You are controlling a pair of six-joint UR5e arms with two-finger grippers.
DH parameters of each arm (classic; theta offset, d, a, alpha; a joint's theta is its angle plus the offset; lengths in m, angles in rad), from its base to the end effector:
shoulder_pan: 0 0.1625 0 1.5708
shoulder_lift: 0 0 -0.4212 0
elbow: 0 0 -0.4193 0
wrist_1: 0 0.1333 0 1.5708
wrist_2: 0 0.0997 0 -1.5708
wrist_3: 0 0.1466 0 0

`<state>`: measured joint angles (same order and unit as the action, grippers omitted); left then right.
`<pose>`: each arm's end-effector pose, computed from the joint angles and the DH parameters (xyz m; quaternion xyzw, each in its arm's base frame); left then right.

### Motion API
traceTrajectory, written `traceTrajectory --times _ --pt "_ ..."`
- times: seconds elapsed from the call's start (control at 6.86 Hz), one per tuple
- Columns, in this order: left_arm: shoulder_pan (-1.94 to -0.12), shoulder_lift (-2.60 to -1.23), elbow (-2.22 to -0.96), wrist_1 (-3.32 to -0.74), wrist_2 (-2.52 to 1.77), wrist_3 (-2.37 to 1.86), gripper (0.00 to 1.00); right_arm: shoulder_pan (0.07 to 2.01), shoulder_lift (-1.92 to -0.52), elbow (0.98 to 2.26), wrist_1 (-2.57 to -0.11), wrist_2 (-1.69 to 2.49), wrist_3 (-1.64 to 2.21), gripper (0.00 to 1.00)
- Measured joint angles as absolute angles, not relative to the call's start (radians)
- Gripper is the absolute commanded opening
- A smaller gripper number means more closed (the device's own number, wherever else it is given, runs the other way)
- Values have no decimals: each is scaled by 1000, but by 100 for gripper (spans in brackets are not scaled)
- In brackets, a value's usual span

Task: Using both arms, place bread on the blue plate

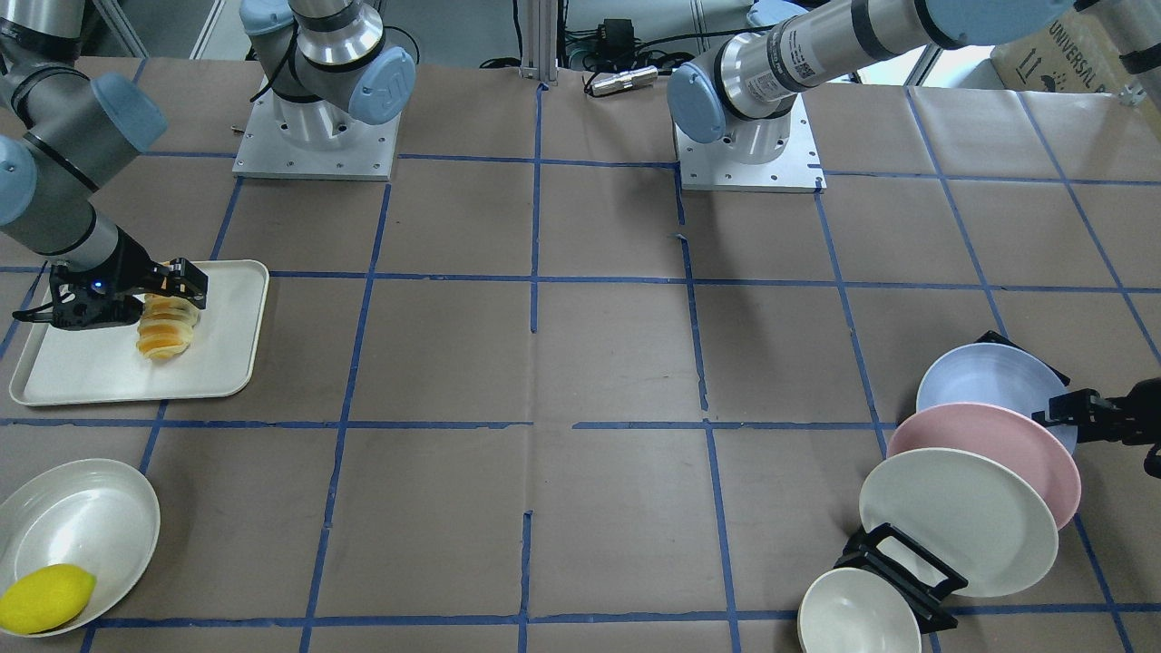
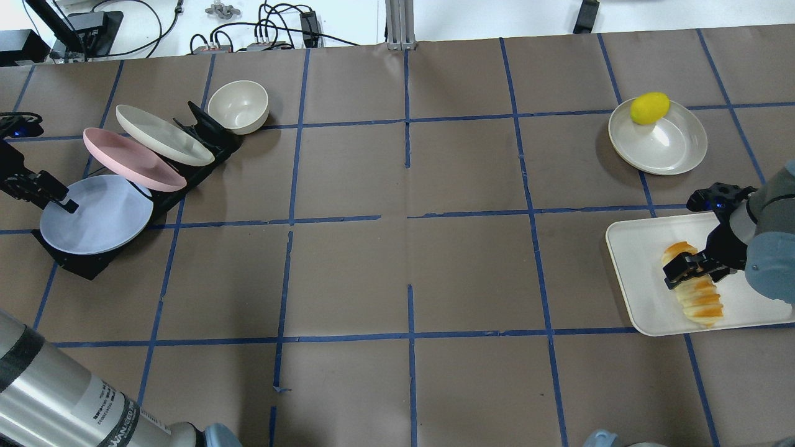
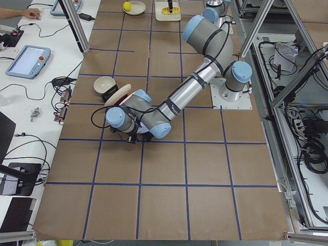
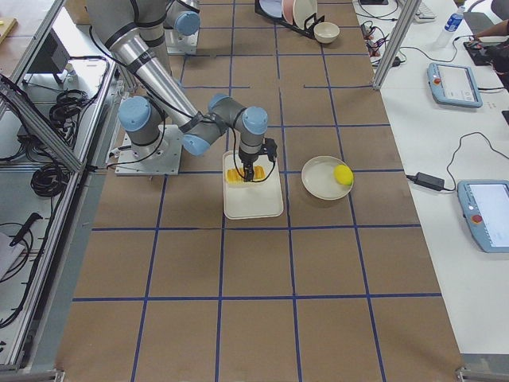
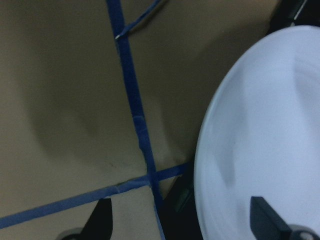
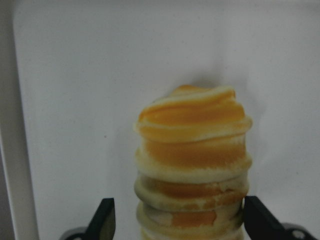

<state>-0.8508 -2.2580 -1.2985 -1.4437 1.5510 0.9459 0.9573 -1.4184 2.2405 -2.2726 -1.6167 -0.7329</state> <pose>0.3624 -0.6198 0.1502 -0.1101 -0.9835 -0.0892 0.1127 -0.1445 -0.4251 0.1143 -0.0609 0.9961 0.0613 0.0196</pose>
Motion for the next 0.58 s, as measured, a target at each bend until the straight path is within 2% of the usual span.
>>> traceTrajectory --times 0.15,0.29,0.58 --pt "-852 -2256 -1294 -1449 1553 946 13 957 -1408 2241 -2283 -1617 -734 39" --pt "-854 -2250 -1291 -1455 1555 947 11 957 -1404 2241 -2291 -1617 -739 19" --pt "-856 -2231 -1289 -1472 1555 952 11 956 -1403 2240 -2297 -1616 -757 9"
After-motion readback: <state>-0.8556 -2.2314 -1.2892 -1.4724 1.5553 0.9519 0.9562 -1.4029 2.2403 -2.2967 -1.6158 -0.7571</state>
